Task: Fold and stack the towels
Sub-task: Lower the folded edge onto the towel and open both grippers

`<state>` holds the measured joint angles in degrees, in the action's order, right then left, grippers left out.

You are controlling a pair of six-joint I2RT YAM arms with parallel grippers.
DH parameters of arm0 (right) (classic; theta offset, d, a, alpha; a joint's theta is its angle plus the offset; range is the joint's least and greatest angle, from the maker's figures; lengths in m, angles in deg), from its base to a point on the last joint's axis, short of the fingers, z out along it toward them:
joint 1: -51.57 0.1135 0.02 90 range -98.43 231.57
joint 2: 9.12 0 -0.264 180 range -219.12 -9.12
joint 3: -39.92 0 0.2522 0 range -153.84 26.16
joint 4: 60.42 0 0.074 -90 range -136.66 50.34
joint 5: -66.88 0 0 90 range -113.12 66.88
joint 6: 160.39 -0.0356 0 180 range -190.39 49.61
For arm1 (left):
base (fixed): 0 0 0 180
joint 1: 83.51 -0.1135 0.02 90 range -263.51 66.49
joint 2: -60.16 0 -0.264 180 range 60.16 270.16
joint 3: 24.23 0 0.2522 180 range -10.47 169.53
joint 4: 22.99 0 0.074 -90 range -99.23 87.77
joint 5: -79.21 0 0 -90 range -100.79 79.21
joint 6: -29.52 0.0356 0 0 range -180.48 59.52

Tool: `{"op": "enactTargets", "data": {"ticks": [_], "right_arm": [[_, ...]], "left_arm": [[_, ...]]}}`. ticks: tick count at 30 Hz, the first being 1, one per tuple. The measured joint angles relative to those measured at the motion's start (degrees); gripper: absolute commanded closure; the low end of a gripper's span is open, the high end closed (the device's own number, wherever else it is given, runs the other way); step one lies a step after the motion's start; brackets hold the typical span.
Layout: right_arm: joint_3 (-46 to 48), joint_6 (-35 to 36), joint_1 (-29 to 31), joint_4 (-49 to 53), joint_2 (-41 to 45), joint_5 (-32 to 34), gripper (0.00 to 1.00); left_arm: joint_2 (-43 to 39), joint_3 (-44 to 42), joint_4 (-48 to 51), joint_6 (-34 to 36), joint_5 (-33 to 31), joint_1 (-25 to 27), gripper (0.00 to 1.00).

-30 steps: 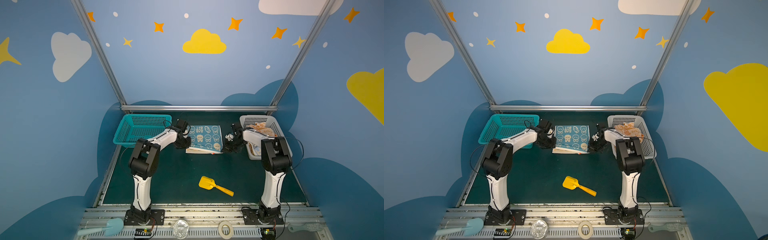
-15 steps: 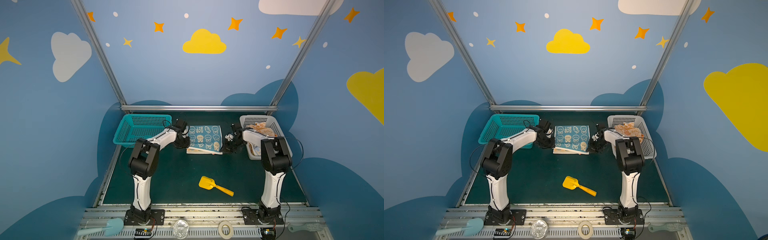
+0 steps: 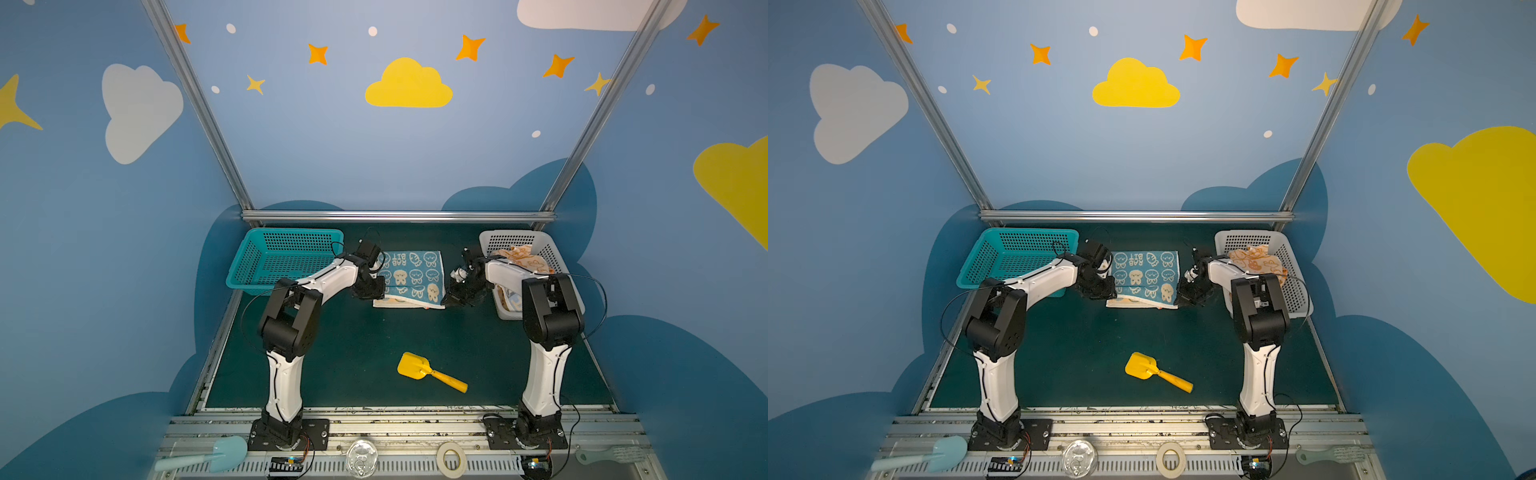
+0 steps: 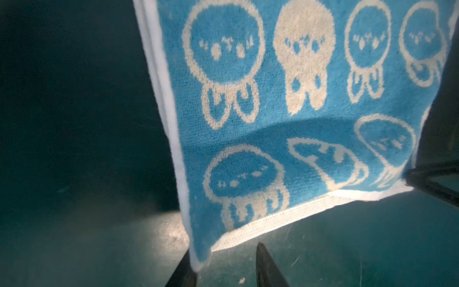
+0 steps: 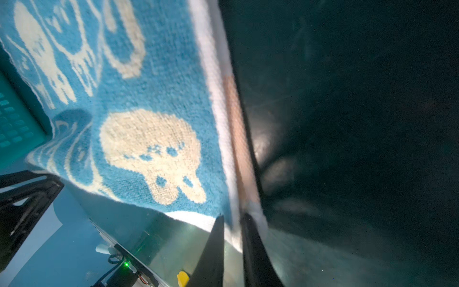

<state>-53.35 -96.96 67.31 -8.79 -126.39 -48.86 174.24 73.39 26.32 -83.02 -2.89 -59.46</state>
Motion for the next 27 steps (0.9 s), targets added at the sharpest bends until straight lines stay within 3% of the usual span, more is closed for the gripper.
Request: {"op": "enactTargets", "data": {"ticks": [4, 11, 27], "right_arm": [[0.50, -0.09, 0.00, -0.02, 0.31, 0.31, 1.00], [1.09, -0.02, 0.00, 0.26, 1.64, 1.16, 1.00], [1.07, 0.72, -0.33, 1.84, 4.76, 1.33, 1.00]], "left_arm": [[-2.12, -0.79, 0.09, -0.02, 0.07, -0.04, 0.60], [-2.51, -2.05, -0.61, -0.48, 0.70, -0.02, 0.73], [-2.51, -5.01, -2.14, -0.85, 1.25, -0.02, 0.63]]}}
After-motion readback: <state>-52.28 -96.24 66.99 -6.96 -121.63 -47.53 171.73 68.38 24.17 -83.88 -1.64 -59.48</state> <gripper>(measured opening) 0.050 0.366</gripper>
